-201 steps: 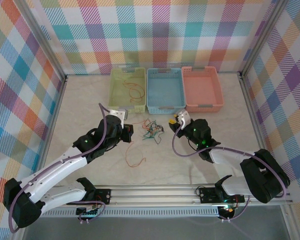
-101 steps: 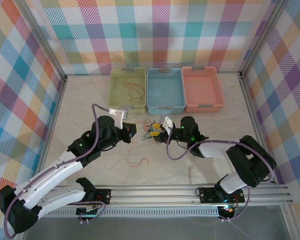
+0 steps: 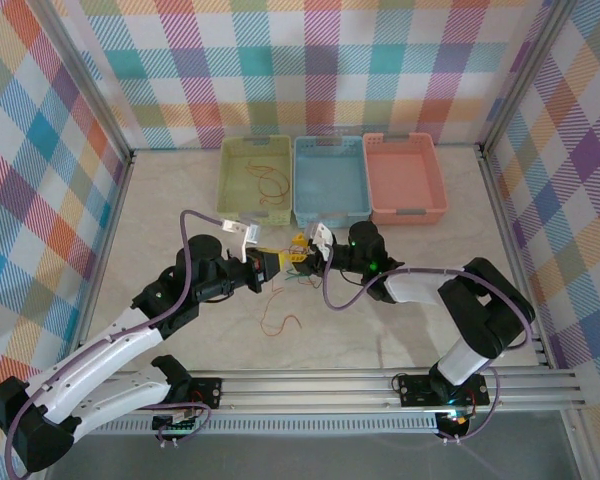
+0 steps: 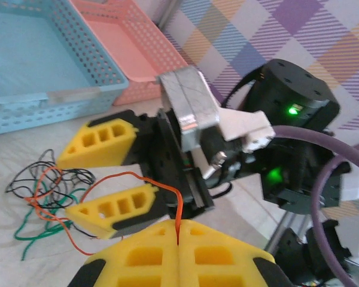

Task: Untangle the cables

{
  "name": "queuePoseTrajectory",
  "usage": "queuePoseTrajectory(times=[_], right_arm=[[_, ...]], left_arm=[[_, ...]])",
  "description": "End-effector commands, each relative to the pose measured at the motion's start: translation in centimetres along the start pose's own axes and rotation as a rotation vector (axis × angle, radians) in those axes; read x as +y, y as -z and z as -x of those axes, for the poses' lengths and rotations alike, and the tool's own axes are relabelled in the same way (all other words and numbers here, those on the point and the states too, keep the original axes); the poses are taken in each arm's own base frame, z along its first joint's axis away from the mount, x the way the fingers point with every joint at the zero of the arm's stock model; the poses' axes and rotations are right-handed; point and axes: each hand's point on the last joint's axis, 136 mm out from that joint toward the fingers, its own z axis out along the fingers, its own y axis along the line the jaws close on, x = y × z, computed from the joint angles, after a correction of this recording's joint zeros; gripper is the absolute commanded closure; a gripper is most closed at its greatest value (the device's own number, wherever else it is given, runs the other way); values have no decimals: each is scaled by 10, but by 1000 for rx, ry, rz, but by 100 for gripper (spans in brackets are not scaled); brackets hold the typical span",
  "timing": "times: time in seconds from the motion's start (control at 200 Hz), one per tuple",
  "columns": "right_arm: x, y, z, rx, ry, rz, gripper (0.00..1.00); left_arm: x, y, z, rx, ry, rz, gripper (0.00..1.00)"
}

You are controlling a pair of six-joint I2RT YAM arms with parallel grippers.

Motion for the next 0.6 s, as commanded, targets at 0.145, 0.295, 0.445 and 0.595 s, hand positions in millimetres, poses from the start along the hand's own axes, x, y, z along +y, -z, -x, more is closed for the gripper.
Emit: queuePoseTrajectory(times=[0.145, 0.295, 0.445, 0.595], right_arm=[[-16, -7, -1, -9, -19, -74, 65], [-29, -5, -5, 16, -36, -139, 69], [-47, 0, -17, 79, -46, -244, 74], [-61, 7, -27, 119, -80, -319, 74]], left_arm=[[-52, 26, 31, -29, 28, -190, 100], [-74, 59, 59, -32, 101, -177, 100], [-104, 97, 86, -36, 117, -208, 100], [-128, 141, 121, -122, 66, -214, 100]])
